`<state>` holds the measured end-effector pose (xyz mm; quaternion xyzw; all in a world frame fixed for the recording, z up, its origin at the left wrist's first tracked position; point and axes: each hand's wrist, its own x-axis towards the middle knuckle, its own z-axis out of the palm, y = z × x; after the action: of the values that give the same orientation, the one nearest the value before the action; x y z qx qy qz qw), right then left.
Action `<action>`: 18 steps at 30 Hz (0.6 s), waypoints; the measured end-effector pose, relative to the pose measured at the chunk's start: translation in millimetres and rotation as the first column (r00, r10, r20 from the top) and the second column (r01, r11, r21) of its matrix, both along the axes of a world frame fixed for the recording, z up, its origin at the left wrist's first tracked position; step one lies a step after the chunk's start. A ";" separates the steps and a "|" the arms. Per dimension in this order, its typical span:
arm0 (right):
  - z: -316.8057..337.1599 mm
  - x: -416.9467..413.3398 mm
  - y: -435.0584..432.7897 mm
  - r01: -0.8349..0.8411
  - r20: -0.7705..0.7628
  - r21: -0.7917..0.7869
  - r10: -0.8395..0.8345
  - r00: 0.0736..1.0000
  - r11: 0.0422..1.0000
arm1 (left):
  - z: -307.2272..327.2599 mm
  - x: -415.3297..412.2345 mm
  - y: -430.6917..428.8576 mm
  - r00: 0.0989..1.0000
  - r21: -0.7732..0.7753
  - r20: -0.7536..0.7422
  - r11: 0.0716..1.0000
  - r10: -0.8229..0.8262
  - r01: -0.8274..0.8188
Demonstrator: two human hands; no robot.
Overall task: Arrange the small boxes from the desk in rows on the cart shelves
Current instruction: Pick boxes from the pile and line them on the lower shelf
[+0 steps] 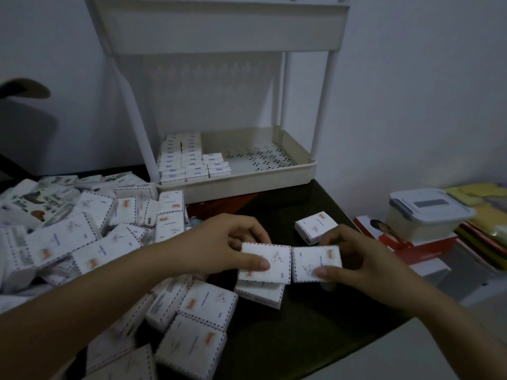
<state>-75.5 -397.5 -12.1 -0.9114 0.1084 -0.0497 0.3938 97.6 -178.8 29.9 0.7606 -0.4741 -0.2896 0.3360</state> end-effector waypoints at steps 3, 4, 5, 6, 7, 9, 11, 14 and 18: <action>-1.8 6.1 2.0 -0.005 0.066 0.098 -0.001 0.998 0.995 | 0.3 5.1 1.7 0.999 -0.035 -0.035 0.999 0.027 -0.028; -1.6 9.5 3.9 -0.003 0.077 0.114 -0.006 0.997 0.994 | 0.8 7.5 2.0 0.996 -0.048 -0.075 0.997 0.053 -0.057; -1.5 13.4 5.3 -0.001 0.086 0.126 -0.010 0.996 0.992 | 1.7 10.1 1.8 0.986 -0.053 -0.137 0.994 0.091 -0.099; -0.7 17.6 6.0 -0.001 0.099 0.128 -0.011 0.995 0.992 | 2.5 13.4 1.8 0.972 -0.048 -0.196 0.988 0.132 -0.144; -0.5 22.9 5.3 0.001 0.115 0.115 -0.014 0.993 0.993 | 3.5 16.7 1.8 0.957 -0.042 -0.236 0.982 0.168 -0.183; 2.5 35.5 3.9 0.005 0.144 0.101 -0.019 0.989 0.995 | 3.5 25.5 1.8 0.939 -0.045 -0.262 0.969 0.222 -0.242; 8.9 53.0 4.1 -0.007 0.174 0.123 -0.015 0.985 0.992 | 5.6 35.2 0.4 0.918 -0.077 -0.277 0.946 0.283 -0.314; 19.2 85.1 3.4 0.006 0.268 0.124 -0.039 0.963 0.992 | 14.3 51.3 -0.9 0.877 -0.117 -0.261 0.889 0.403 -0.443; 28.7 138.2 -3.9 0.033 0.356 0.198 -0.104 0.929 0.980 | 36.5 84.0 -1.1 0.848 -0.149 -0.200 0.841 0.490 -0.521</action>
<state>62.7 -401.4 16.6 -0.8406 0.0695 -0.2214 0.4894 181.6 -179.9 66.4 0.7970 -0.2550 -0.1997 0.5097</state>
